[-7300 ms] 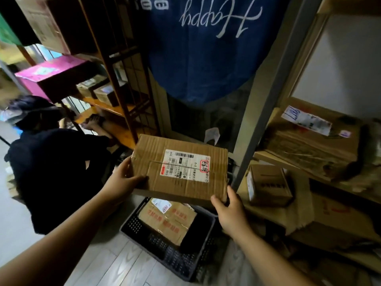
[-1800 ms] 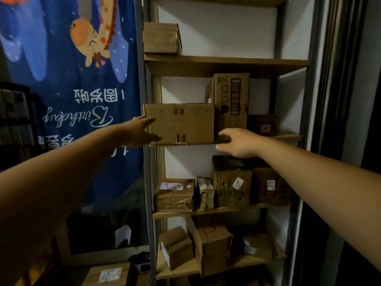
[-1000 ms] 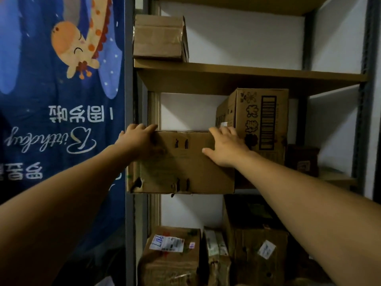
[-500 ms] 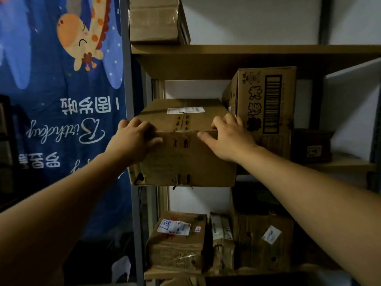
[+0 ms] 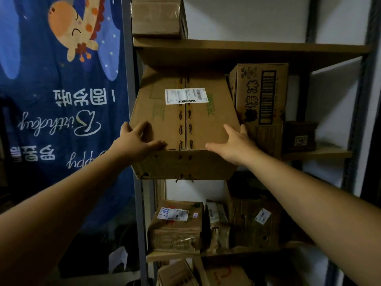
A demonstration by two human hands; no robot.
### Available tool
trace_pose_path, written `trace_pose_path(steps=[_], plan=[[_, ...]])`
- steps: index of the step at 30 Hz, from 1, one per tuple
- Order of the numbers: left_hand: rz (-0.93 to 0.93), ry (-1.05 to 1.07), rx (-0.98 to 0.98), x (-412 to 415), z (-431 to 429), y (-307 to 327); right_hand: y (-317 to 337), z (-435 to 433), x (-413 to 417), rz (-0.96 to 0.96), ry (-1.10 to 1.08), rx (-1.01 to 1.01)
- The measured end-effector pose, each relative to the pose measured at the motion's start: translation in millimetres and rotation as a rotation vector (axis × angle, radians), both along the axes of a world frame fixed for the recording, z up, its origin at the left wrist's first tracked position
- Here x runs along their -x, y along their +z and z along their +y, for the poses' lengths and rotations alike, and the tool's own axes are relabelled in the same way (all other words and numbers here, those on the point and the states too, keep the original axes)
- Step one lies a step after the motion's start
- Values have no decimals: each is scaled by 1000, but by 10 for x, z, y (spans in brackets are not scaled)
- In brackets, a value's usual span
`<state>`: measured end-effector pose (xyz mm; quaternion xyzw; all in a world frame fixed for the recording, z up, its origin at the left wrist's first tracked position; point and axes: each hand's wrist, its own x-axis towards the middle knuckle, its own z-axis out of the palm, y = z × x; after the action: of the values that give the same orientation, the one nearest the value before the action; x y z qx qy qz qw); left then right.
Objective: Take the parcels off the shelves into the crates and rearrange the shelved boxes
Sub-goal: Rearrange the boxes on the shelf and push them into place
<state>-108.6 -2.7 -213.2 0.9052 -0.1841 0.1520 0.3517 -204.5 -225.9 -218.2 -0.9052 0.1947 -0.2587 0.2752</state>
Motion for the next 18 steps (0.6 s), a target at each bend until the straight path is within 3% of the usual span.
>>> trace_pose_path(steps=[8, 18], plan=[[-138, -63, 7, 18, 109, -523, -521, 49, 152, -42, 13, 51], [-148, -82, 31, 167, 150, -885, -944, 40, 170, -116, 15, 64]])
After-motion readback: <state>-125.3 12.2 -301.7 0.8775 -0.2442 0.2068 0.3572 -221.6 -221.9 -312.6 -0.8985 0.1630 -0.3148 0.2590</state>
